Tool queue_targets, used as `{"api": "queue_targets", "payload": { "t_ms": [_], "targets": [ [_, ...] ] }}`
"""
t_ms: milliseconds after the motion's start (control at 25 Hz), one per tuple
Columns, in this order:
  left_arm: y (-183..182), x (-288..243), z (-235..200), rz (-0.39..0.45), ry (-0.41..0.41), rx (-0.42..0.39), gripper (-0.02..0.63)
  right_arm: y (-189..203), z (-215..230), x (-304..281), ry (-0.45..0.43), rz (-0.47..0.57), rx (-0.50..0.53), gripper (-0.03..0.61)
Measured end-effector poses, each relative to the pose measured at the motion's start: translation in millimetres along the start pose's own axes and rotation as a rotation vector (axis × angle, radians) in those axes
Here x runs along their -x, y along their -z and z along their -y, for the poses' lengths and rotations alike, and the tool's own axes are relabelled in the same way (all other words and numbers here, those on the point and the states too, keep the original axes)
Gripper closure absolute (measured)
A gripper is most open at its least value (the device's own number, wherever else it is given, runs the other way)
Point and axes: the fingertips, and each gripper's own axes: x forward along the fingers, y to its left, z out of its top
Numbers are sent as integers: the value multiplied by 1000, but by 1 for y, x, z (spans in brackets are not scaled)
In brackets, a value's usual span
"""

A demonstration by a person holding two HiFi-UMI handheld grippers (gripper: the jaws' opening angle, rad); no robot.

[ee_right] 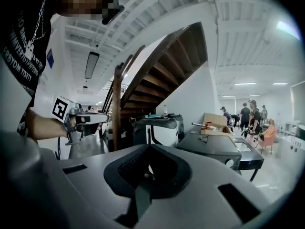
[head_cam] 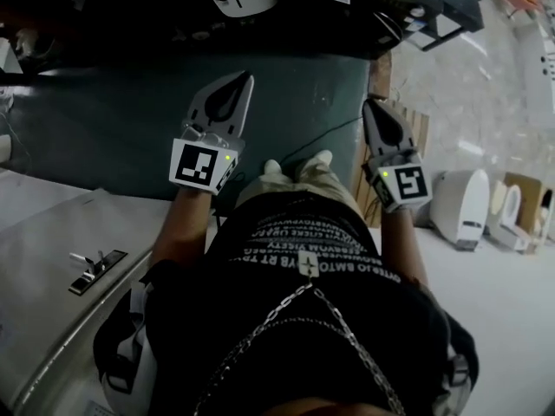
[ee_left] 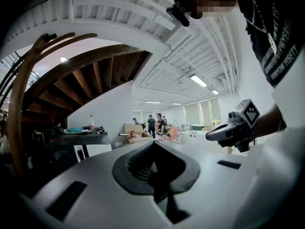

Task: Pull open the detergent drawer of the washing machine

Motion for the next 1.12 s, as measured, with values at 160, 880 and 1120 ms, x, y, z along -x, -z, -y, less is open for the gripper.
{"api": "queue_targets", "payload": {
  "t_ms": [160, 880, 1120],
  "targets": [
    [13, 5, -19, -33, -22, -5, 620, -5, -6, -20, -30, -23, 53, 575],
    [1, -27, 12, -20, 59, 12, 620, -13, 35, 5, 76, -14, 39, 575],
    [-2, -31, 8, -12, 50, 24, 620, -27, 25, 0, 41, 33, 9, 575]
  ]
}}
